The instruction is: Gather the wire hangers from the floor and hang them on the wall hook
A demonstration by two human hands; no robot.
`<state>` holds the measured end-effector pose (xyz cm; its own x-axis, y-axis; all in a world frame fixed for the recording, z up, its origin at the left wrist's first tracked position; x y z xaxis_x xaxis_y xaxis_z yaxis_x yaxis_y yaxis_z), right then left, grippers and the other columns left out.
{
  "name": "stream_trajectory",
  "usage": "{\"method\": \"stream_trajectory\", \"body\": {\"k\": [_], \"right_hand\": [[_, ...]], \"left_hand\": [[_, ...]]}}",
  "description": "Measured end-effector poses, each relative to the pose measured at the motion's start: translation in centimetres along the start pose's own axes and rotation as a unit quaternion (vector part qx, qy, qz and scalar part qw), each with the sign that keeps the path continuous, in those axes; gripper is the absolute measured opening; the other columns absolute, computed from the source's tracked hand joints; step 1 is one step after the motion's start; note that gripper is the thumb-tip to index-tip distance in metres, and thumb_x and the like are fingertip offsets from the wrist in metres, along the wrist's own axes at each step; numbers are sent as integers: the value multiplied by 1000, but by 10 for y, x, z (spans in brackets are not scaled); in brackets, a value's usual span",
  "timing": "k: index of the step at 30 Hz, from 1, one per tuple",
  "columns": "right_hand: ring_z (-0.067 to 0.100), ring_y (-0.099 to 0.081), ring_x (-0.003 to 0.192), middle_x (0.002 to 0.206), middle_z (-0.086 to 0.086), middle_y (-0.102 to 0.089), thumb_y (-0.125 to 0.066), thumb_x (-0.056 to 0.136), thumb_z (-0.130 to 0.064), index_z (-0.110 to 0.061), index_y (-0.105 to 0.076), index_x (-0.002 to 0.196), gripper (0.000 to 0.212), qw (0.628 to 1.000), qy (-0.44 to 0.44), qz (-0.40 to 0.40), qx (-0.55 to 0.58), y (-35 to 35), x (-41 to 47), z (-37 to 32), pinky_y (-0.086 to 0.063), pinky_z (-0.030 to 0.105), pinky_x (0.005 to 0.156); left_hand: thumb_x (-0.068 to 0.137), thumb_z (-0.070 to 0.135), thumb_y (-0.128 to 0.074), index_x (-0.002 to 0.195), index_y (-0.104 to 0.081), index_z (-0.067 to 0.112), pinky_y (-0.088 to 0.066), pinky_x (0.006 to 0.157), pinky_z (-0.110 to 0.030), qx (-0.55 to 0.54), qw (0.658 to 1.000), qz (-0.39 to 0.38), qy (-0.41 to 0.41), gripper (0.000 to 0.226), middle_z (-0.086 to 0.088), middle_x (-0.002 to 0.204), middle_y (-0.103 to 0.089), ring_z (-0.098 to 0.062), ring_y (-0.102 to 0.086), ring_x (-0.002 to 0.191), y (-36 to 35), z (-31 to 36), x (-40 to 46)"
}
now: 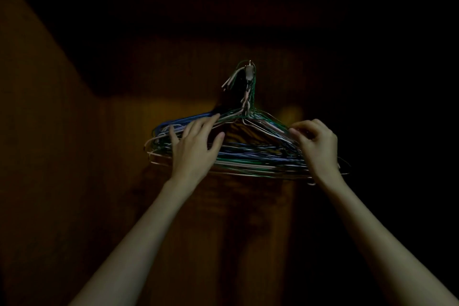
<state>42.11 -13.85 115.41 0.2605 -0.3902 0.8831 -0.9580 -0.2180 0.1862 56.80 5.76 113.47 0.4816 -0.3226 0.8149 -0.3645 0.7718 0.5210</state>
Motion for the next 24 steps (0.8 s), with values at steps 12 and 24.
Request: {"method": "stream_trajectory", "body": {"k": [12, 24], "right_hand": [[32, -52, 93, 93, 9, -62, -72, 77, -10, -11, -68, 90, 14, 978, 62, 10, -197, -6, -16, 3, -37, 34, 69], [22, -34, 136, 149, 7, -35, -47, 96, -30, -13, -25, 146, 57, 960, 34, -136, -243, -29, -22, 13, -23, 39, 116]], "left_hand": [[94, 27, -50, 136, -46, 25, -23, 113, -49, -65, 997, 46, 0, 42, 2, 148, -32, -19, -22, 139, -9, -6, -7], [96, 29, -46, 146, -25, 30, 4, 116, -48, -31, 999, -13, -26, 54, 5, 152, -30, -14, -19, 143, -11, -9, -7]]}}
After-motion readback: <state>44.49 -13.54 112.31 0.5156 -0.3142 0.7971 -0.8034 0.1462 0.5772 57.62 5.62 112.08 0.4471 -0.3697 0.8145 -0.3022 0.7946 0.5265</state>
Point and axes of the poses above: each hand's wrist, its own x-axis towards the middle knuckle, its own y-axis out of the back of the hand, z = x × y, the point moved 7 cm from there along x, towards the middle knuckle
